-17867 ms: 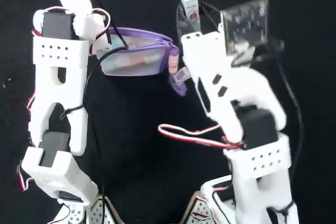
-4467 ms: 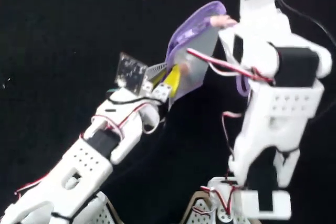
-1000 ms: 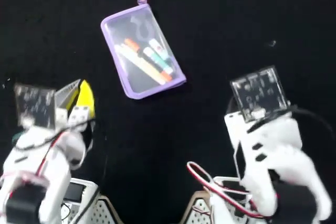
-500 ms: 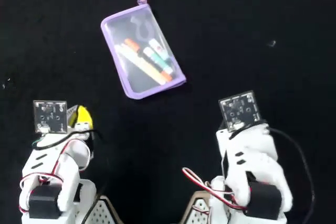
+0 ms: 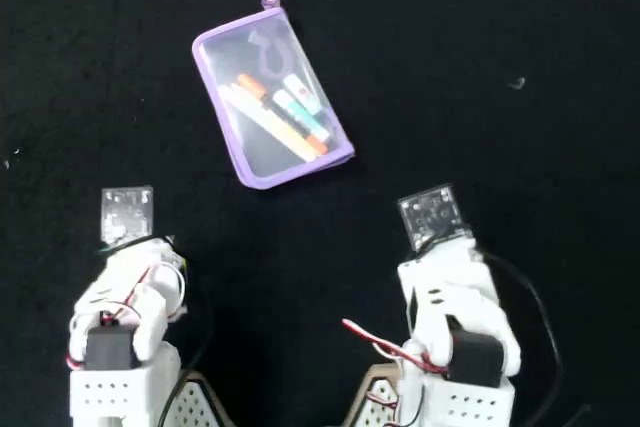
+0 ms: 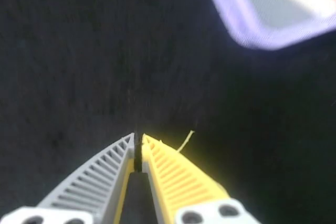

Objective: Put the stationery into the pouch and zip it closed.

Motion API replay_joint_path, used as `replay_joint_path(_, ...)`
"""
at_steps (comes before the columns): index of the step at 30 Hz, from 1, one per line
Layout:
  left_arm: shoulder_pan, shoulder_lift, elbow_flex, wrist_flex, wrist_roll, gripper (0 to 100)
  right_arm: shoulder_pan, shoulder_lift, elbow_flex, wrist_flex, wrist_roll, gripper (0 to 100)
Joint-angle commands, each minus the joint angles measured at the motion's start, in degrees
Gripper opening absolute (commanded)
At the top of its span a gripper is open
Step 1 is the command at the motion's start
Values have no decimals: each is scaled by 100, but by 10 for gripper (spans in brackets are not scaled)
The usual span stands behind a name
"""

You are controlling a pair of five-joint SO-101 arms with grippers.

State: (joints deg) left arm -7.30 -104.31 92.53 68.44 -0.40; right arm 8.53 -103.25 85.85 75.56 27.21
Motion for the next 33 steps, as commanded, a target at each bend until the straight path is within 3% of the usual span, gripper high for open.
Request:
replay_joint_path(1,-312,-26,356,-299,-53,30,105,-532,444,-123,35,25)
replay_joint_path(5,-725,-9,488,-325,-53,30,105,-532,866,-123,44,25)
replay_joint_path(11,-787,-9,488,466,-44,30,105,-532,1059,-79,44,25)
replay_joint_path(33,-787,-9,488,448,-35,30,97,-532,1059,-70,44,25)
